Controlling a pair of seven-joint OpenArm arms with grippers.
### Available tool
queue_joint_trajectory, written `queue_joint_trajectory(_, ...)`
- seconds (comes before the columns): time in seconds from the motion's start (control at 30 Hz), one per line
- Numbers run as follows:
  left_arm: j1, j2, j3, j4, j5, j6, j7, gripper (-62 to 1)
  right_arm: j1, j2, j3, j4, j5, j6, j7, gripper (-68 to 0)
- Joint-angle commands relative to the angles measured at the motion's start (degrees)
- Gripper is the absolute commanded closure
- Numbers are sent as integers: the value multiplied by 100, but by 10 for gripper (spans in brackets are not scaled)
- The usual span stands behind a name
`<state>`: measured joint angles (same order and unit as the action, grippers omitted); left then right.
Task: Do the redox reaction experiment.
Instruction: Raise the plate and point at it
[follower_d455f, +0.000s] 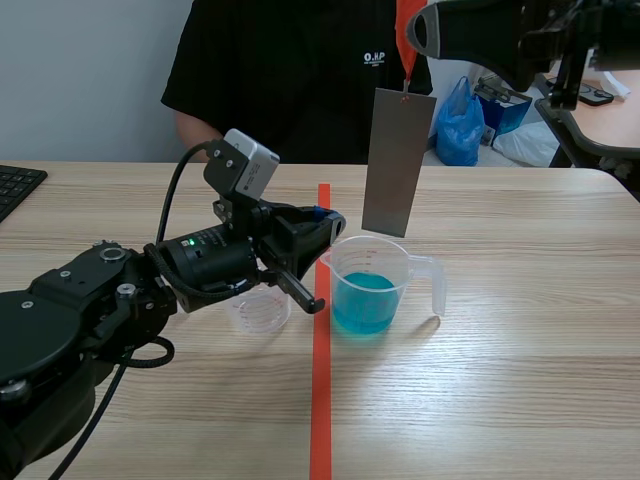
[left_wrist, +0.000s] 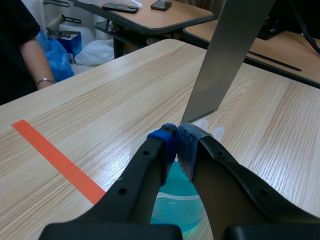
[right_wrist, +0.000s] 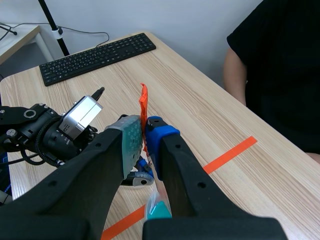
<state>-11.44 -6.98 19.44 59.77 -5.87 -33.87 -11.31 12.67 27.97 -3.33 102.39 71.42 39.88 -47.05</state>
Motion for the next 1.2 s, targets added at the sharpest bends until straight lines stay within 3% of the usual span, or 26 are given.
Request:
queue_joint_trajectory(0.0, -96, 28, -17, 103, -55, 11, -66, -27, 129, 26, 81, 96, 131, 2, 83, -17)
queue_joint_trajectory(0.37, -94, 4, -20, 103, -55, 15, -66, -27, 129, 26, 81, 96, 131, 2, 83, -17)
queue_joint_trajectory(0.53, -87, -219, -72, 111, -59, 31, -83, -27, 129, 26, 81, 96, 131, 2, 83, -17)
queue_joint_trajectory(0.67, 149, -686, -313, 389, -114, 26, -83, -27, 129, 24, 81, 96, 131, 2, 83, -17)
queue_joint_trajectory(0.8, 721, -1432, -732, 1084, -251, 9, -83, -27, 129, 24, 81, 96, 131, 2, 83, -17)
queue_joint_trajectory(1.0, 2037, -2446, -1779, 1694, -245, 13, -92, -27, 129, 24, 81, 96, 131, 2, 85, -17)
queue_joint_trajectory(1.17, 3464, -2736, -2933, 1725, 240, 28, -553, -27, 129, 26, 81, 96, 131, 2, 85, -17)
